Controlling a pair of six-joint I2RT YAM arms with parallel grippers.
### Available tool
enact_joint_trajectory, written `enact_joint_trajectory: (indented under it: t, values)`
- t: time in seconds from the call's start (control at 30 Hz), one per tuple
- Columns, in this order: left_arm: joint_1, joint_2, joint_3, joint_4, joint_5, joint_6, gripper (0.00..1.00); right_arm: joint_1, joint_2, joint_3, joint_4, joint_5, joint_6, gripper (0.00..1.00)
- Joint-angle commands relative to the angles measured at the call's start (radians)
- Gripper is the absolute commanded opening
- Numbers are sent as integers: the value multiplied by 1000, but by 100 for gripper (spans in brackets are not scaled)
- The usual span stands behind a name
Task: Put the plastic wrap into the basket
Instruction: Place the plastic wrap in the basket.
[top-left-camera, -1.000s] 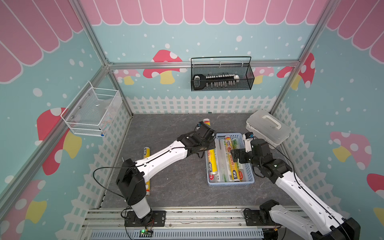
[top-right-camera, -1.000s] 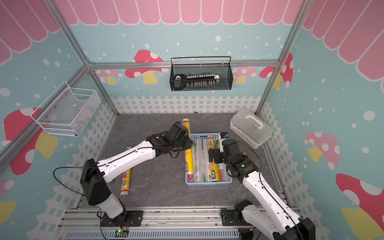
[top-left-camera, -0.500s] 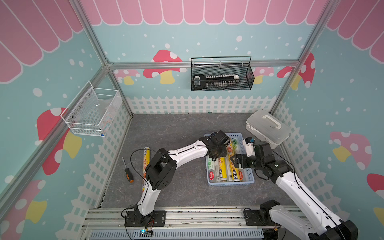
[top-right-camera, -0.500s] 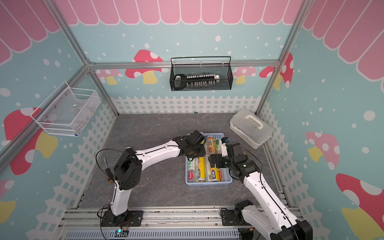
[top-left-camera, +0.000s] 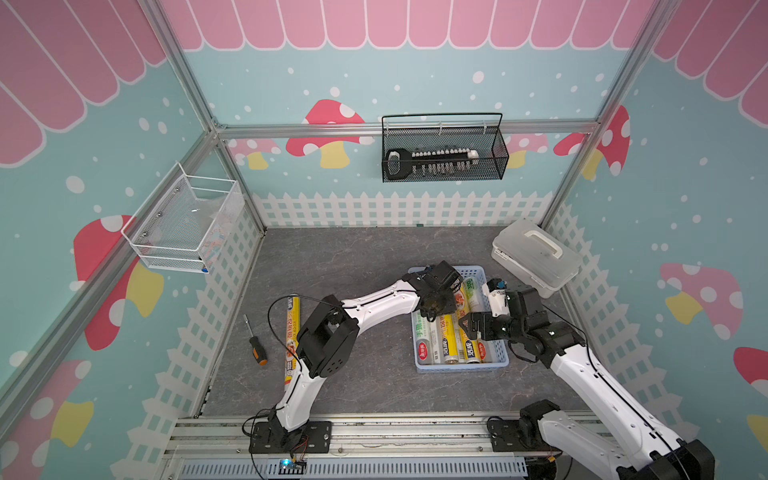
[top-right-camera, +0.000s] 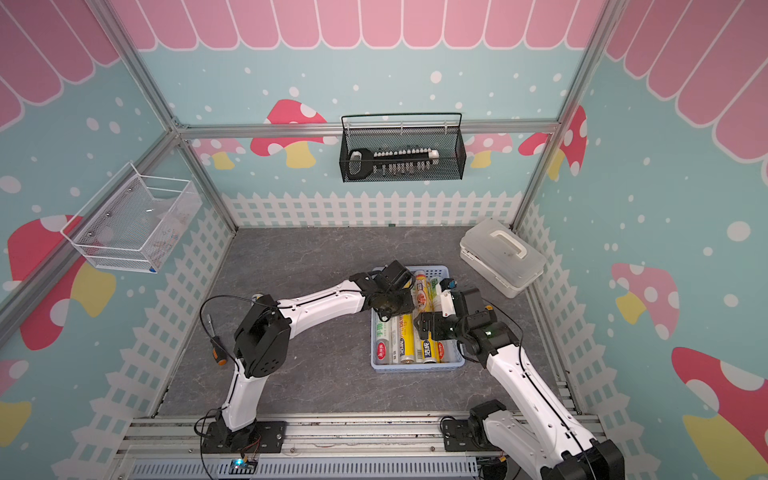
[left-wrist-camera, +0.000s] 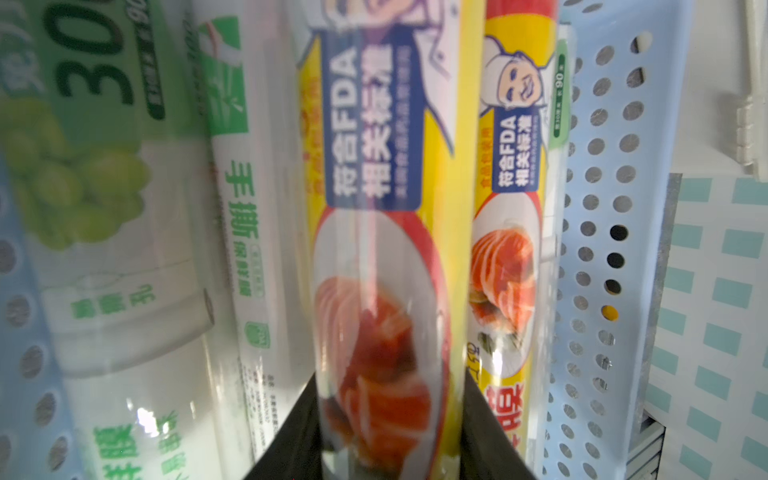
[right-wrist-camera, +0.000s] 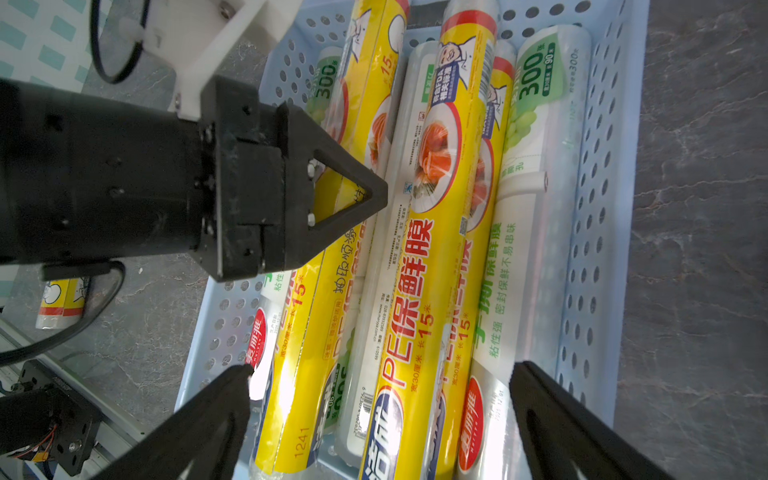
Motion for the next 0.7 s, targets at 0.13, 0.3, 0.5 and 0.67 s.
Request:
enact_joint_trajectory:
  t: [0.13, 0.3, 0.5, 0.67]
  values:
    - [3, 19, 16, -14, -9, -27, 40, -5, -26, -30, 11, -10, 1, 100]
    - [3, 22, 23, -15, 1, -25, 46, -4, -20, -25, 14, -11, 0, 100]
    - [3, 13, 18, -19, 0, -22, 51, -5, -17, -23, 17, -16, 0, 99]
    - [6, -22, 6, -26, -8, -14, 54, -5, -23, -12, 14, -24, -6, 100]
